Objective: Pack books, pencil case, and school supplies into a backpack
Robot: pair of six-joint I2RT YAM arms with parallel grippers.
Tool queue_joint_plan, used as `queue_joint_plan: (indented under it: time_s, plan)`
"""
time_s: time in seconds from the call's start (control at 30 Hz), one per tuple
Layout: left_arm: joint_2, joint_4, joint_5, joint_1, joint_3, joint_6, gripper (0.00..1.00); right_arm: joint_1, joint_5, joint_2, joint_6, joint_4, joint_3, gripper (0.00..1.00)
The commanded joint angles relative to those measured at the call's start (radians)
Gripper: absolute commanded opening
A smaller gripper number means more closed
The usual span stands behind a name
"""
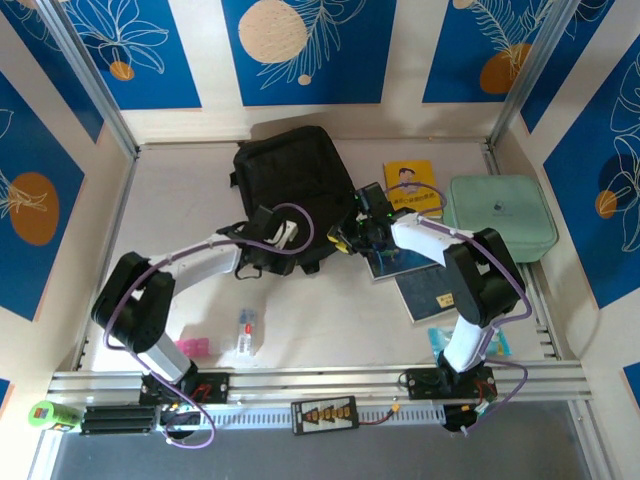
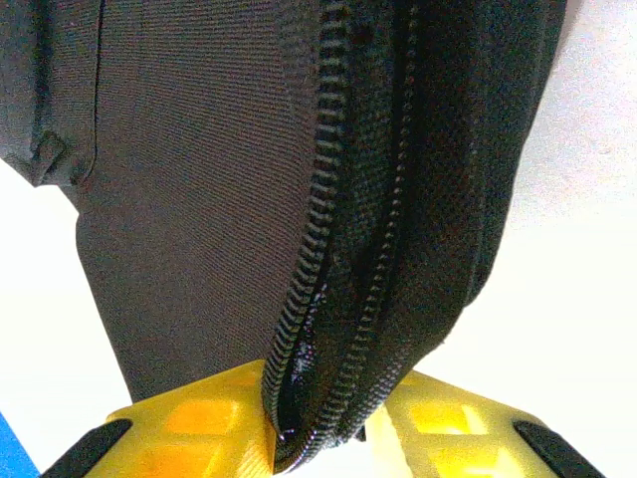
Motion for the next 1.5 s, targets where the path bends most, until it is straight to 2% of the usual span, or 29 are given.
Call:
queue_joint_plan:
  time_s: [0.0,0.13,0.4,0.53,0.7,0.93,1.13,1.33,1.47]
  plan:
    - [-0.025,0.145,0.004,-0.007,-0.055,-0.003,0.37,0.006,0.005,0.013,-0.013,-0.014,0.028,0.29]
    - [-0.023,0.233,0.024,-0.007,-0.092,-0.02,0.39,0.008,0.0,0.016,-0.017,-0.015,0.031,0.28]
    - [-0.021,0.329,-0.05,-0.007,-0.139,0.004,0.36,0.009,0.0,0.013,-0.019,-0.014,0.028,0.28]
    - [-0.04,0.347,-0.111,-0.007,-0.16,0.021,0.26,0.008,0.005,0.01,-0.019,-0.014,0.026,0.27]
    - [-0.095,0.372,-0.118,-0.007,-0.203,0.03,0.11,0.009,0.023,0.01,-0.027,-0.024,0.032,0.24]
    - [-0.181,0.284,-0.109,-0.007,-0.239,-0.008,0.0,0.005,0.072,0.025,-0.047,-0.05,0.058,0.22]
    - [-0.219,0.174,-0.138,-0.005,-0.234,-0.041,0.0,-0.003,0.112,0.053,-0.071,-0.071,0.09,0.17]
    - [-0.16,0.057,-0.2,0.038,-0.175,-0.09,0.0,-0.027,0.19,0.062,-0.118,-0.116,0.119,0.13]
    - [-0.115,0.0,-0.198,0.073,-0.114,-0.096,0.0,-0.054,0.23,0.07,-0.166,-0.132,0.138,0.12]
